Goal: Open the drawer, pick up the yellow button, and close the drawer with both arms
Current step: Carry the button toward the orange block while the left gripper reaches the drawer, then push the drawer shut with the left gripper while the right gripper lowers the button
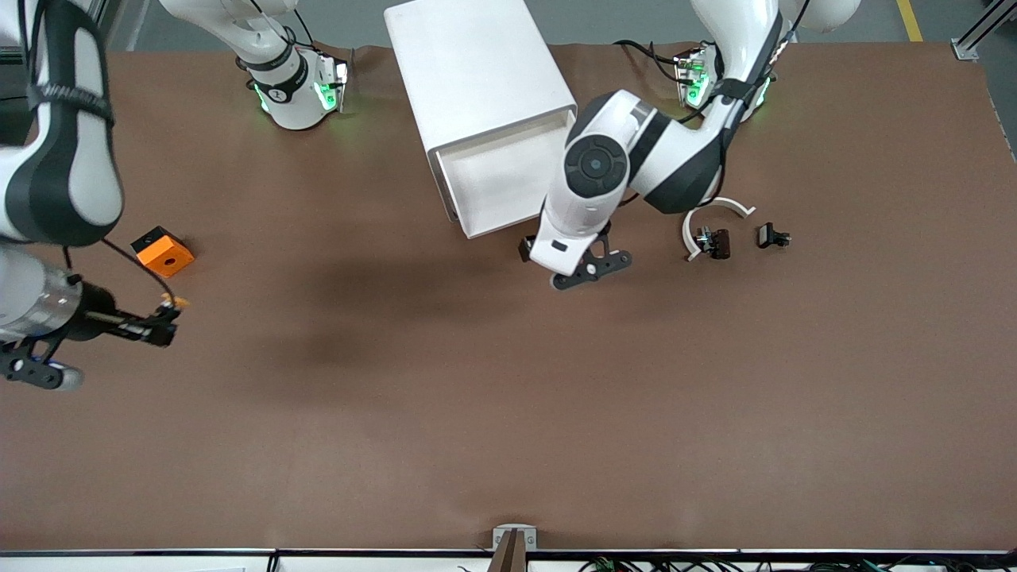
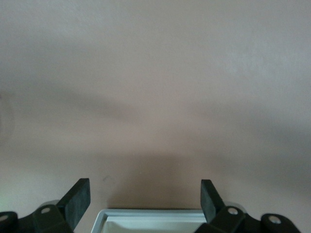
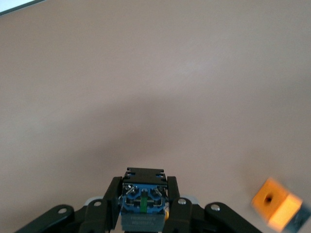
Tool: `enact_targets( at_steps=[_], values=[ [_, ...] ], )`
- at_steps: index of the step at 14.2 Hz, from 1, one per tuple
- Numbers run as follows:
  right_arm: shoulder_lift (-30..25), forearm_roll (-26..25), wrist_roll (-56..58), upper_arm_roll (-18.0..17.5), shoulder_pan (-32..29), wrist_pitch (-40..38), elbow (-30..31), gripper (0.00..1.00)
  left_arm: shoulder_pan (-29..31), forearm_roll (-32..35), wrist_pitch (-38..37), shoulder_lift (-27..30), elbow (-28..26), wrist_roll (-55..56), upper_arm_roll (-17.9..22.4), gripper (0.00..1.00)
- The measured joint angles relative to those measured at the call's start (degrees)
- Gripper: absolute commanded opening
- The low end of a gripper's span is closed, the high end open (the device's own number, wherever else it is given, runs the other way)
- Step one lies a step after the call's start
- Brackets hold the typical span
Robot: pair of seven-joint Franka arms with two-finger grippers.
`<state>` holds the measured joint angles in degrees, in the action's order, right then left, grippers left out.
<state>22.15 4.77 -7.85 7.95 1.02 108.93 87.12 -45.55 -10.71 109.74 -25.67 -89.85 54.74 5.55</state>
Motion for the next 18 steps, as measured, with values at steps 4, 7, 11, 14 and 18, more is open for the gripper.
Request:
enact_targets(
  at_steps=[4, 7, 11, 14, 18],
  values=[
    [4.7, 0.0, 10.2, -0.1, -6.2, 13.0, 5.6, 0.0, -3.0, 1.0, 0.0, 0.0, -0.9, 0.4, 0.0, 1.0],
    [8.3, 0.0, 14.3, -0.2, -9.0, 17.3, 5.7, 0.0, -4.7, 1.4, 0.0, 0.0, -1.2, 0.4, -0.1, 1.0],
    [12.2, 0.0, 19.8, -0.2, -11.4, 24.2, 5.6, 0.0, -5.4, 1.5, 0.1, 0.0, -1.2, 0.5, -1.8, 1.0],
    [15.9, 0.0, 23.0, -0.3, -12.1, 28.3, 5.3, 0.0, -5.4, 1.3, 0.0, 0.0, -1.4, 3.3, -3.8, 1.0],
    [18.3, 0.0, 25.4, -0.5, -12.2, 28.7, 4.0, 0.0, -5.4, -3.2, -0.1, 0.0, -1.9, 5.7, -5.1, 1.0]
  ],
)
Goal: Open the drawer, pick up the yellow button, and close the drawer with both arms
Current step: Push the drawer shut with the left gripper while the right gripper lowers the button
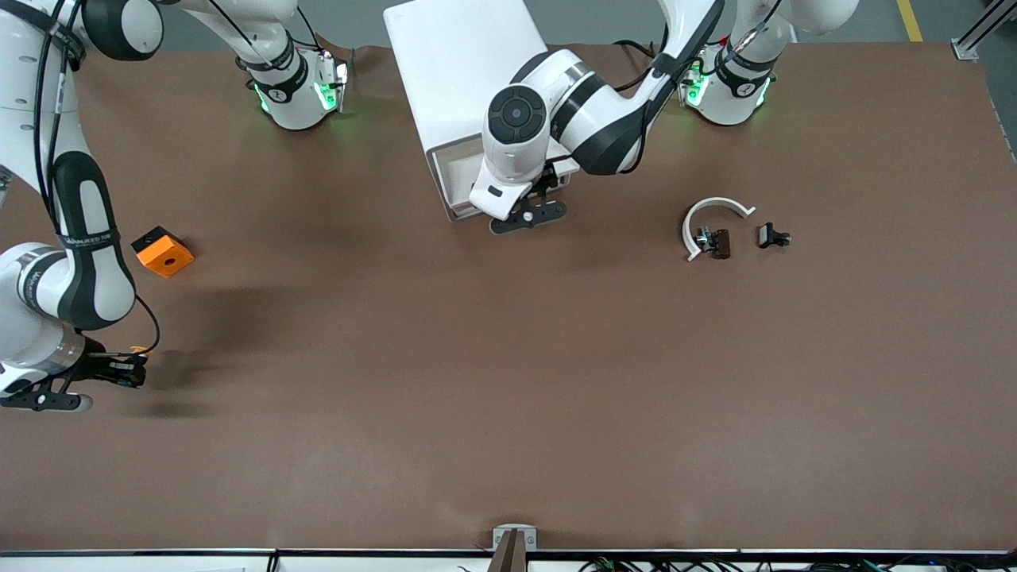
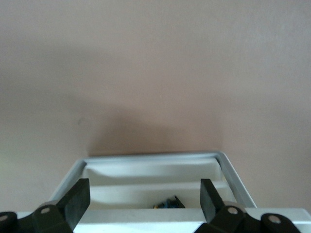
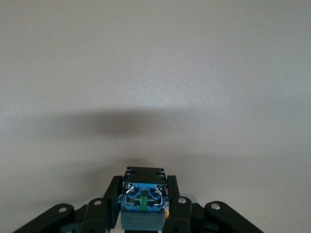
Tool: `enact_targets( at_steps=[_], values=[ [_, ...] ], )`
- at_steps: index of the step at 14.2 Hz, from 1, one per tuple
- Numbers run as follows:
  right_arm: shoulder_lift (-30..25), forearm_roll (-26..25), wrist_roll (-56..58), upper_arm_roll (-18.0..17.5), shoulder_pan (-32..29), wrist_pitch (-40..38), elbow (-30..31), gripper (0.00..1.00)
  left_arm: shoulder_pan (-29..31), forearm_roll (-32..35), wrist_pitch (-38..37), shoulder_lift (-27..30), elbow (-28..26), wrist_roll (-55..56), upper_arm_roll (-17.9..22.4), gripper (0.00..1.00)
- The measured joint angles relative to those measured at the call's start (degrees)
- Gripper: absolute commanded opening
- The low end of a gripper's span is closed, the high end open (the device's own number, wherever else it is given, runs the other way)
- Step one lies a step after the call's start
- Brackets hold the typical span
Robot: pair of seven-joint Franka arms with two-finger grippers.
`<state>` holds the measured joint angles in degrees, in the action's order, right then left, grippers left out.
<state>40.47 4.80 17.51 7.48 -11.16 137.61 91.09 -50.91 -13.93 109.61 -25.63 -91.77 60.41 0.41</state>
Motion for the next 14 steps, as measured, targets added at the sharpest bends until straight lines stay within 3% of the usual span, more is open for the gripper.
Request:
enact_targets(
  at_steps=[9, 10, 11, 14],
  values=[
    [2.6, 0.0, 0.5, -0.6, 0.0, 0.0, -0.6, 0.0, 0.0, -10.1, -0.1, -0.2, -2.1, 2.9, -1.7, 1.0],
    [2.8, 0.0, 0.5, -0.7, 0.0, 0.0, -0.6, 0.67, 0.0, -11.2, -0.1, -0.2, -2.3, 2.9, -1.7, 1.0],
    [3.0, 0.0, 0.5, -0.7, 0.0, 0.0, -0.7, 1.0, 0.0, -12.7, -0.1, -0.2, -2.6, 2.9, -1.7, 1.0],
    [3.3, 0.3, 0.5, -0.7, 0.0, 0.0, -1.0, 1.0, 0.0, -16.1, -0.1, -0.2, -3.5, 2.9, -1.7, 1.0]
  ],
)
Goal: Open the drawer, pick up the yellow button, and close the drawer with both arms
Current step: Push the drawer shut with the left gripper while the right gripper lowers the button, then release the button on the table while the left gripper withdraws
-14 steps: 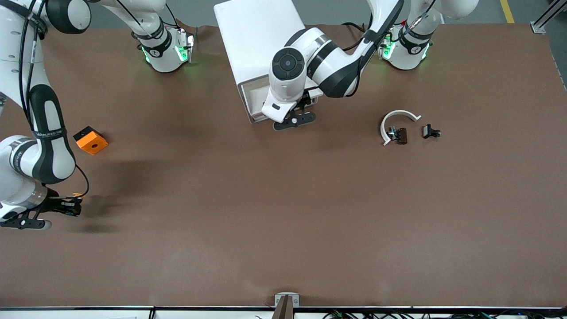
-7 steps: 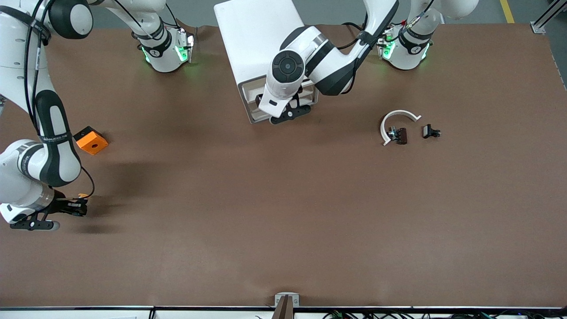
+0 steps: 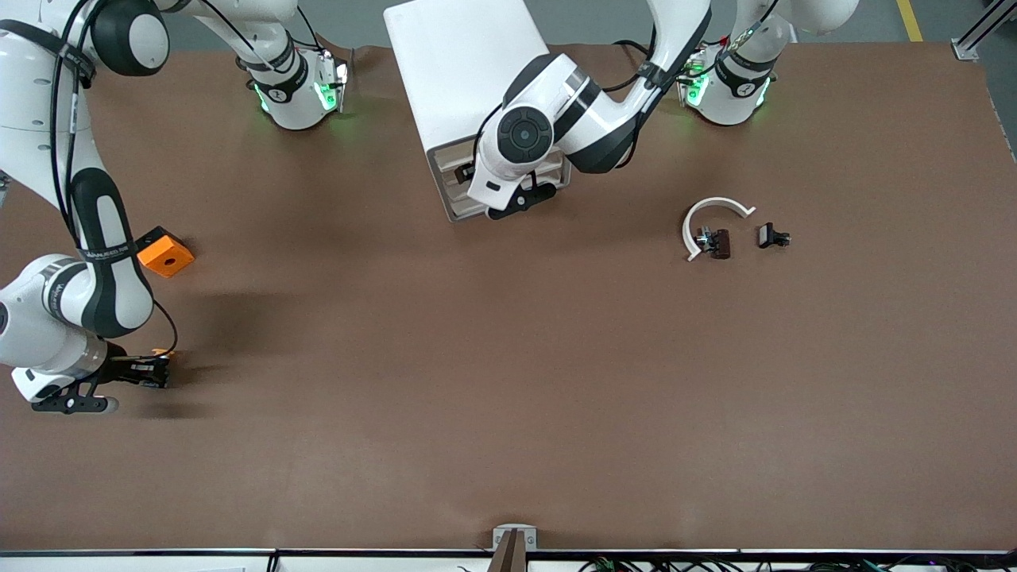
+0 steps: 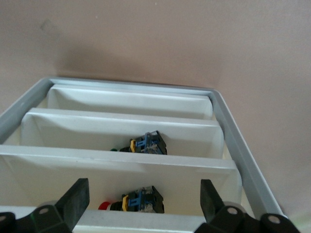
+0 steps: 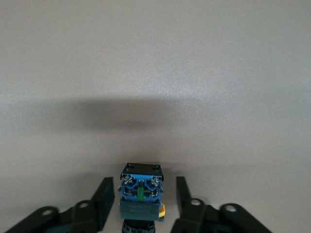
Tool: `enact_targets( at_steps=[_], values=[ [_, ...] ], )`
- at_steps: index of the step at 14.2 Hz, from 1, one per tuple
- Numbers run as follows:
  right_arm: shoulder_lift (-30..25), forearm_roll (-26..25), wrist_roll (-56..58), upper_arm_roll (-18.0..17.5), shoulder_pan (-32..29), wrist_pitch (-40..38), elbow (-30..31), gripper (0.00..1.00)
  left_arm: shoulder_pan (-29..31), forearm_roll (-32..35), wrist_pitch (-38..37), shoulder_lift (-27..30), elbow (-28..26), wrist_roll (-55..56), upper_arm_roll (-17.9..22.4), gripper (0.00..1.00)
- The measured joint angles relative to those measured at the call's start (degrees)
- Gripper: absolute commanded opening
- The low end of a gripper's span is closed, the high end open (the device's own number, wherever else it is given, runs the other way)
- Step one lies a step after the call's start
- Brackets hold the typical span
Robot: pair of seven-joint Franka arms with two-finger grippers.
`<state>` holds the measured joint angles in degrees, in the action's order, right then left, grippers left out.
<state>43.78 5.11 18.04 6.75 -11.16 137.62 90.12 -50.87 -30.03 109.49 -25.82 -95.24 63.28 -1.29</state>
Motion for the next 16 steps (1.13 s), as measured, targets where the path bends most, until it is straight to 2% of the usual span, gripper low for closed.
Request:
enact_targets(
  at_steps=[4, 7, 10, 13, 16],
  values=[
    [-0.3, 0.2, 0.1, -0.1, 0.0, -1.7, -1.9, 1.0, 0.1, -0.8, 0.0, 0.0, -0.2, 0.0, 0.0, 1.0],
    [-3.4, 0.3, -0.1, -0.2, 0.0, -9.5, -3.8, 1.0, 0.1, -0.9, 0.1, 0.0, -0.2, 0.0, 0.0, 1.0],
    [-11.3, 0.4, -2.9, -0.3, 0.1, -23.1, -4.9, 1.0, 1.6, 0.9, 1.1, 0.0, 1.1, -0.3, 0.1, 1.0],
    [-21.3, 0.4, -7.3, -0.6, 1.2, -35.6, -5.1, 1.0, 6.4, 7.0, 1.1, 0.2, 4.1, -2.9, 0.2, 1.0],
    [-28.7, 0.3, -9.3, -0.8, 2.3, -42.2, -4.8, 1.0, 11.6, 14.0, 1.1, 0.9, 5.9, -12.5, 0.3, 1.0]
  ],
)
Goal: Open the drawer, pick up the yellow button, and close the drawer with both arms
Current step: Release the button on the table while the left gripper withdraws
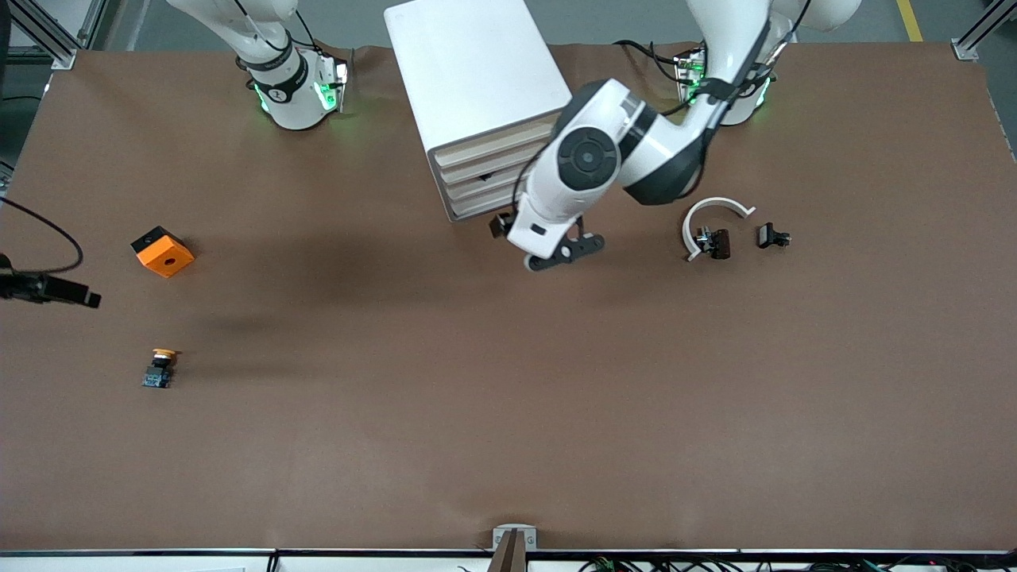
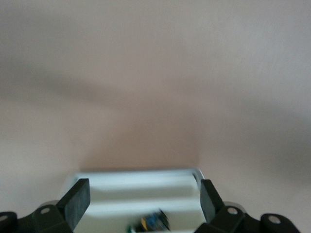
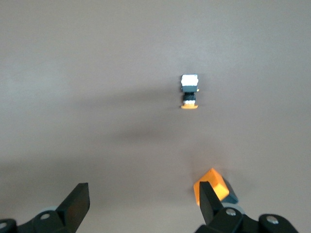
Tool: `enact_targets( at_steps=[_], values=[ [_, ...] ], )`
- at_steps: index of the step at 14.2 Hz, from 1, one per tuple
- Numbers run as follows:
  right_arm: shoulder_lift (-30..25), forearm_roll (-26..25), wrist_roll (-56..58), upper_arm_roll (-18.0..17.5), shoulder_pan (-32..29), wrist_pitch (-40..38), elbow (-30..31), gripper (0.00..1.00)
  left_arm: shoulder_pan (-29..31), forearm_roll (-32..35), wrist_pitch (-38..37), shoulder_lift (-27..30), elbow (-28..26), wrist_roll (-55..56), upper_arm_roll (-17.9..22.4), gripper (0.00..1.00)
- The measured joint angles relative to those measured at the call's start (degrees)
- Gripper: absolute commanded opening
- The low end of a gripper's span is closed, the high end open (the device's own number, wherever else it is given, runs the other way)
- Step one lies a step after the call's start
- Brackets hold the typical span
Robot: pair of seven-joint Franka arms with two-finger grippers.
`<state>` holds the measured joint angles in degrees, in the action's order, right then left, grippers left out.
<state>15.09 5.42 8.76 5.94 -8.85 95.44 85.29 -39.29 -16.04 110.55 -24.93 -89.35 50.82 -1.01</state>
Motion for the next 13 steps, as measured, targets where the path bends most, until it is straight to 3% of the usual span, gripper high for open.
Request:
enact_targets(
  at_steps=[6, 11, 13],
  values=[
    [-3.1, -3.9, -5.1, -0.2, 2.1, -2.4, 1.0, 1.0, 14.5, 9.6, -1.0, 8.1, -1.6, -20.1, 0.3, 1.0],
    [-3.2, -4.3, -6.1, -0.2, 3.1, -3.1, 0.8, 1.0, 30.6, 11.1, -1.8, 21.9, -13.5, -38.4, 0.4, 1.0],
    [-3.2, -4.4, -6.3, -0.1, 3.1, -3.6, -0.4, 1.0, 34.2, 11.1, -1.8, 28.0, -18.4, -45.0, 0.4, 1.0]
  ],
)
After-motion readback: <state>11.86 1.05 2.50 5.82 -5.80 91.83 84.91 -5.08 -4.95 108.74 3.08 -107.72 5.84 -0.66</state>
